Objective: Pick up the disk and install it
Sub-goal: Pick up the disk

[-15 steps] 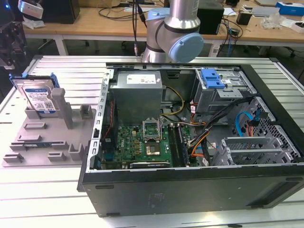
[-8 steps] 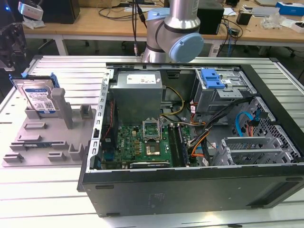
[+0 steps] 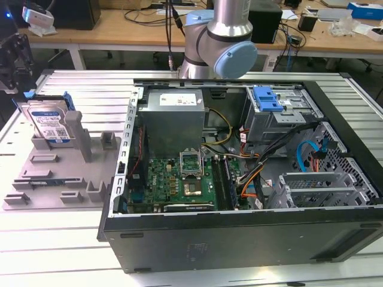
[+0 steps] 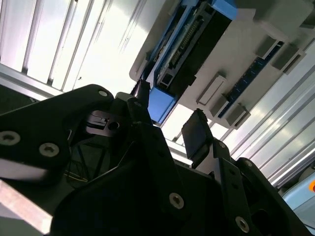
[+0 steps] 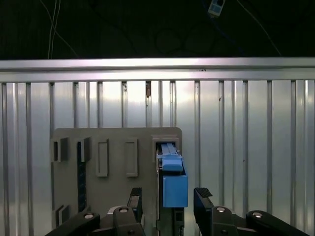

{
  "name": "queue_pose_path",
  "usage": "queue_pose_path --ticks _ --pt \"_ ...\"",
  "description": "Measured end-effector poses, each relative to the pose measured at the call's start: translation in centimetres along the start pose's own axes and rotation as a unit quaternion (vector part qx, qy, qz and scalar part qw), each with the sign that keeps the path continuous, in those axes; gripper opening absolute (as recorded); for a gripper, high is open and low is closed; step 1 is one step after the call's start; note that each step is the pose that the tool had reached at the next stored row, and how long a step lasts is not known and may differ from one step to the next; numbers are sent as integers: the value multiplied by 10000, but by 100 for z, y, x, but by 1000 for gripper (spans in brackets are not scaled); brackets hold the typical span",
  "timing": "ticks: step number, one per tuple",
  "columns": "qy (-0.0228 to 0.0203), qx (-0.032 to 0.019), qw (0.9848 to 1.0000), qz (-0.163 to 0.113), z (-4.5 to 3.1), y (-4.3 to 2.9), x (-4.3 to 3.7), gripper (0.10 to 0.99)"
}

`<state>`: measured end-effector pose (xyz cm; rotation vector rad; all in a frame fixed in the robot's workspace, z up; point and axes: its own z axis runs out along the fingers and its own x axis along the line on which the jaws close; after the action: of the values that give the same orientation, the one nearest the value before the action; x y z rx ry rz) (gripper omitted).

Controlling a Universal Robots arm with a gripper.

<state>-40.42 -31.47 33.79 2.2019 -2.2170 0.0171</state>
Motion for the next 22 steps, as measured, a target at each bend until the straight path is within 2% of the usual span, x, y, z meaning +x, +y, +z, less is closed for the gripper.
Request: queue_pose_path --ticks 1,7,13,22 --pt "0 0 10000 -1 1 0 -23 541" --pt "0 0 10000 -1 42 3 -25 541" --pt "0 0 10000 -3 80 40 -29 541" --pt "0 1 10000 -9 132 40 -43 541"
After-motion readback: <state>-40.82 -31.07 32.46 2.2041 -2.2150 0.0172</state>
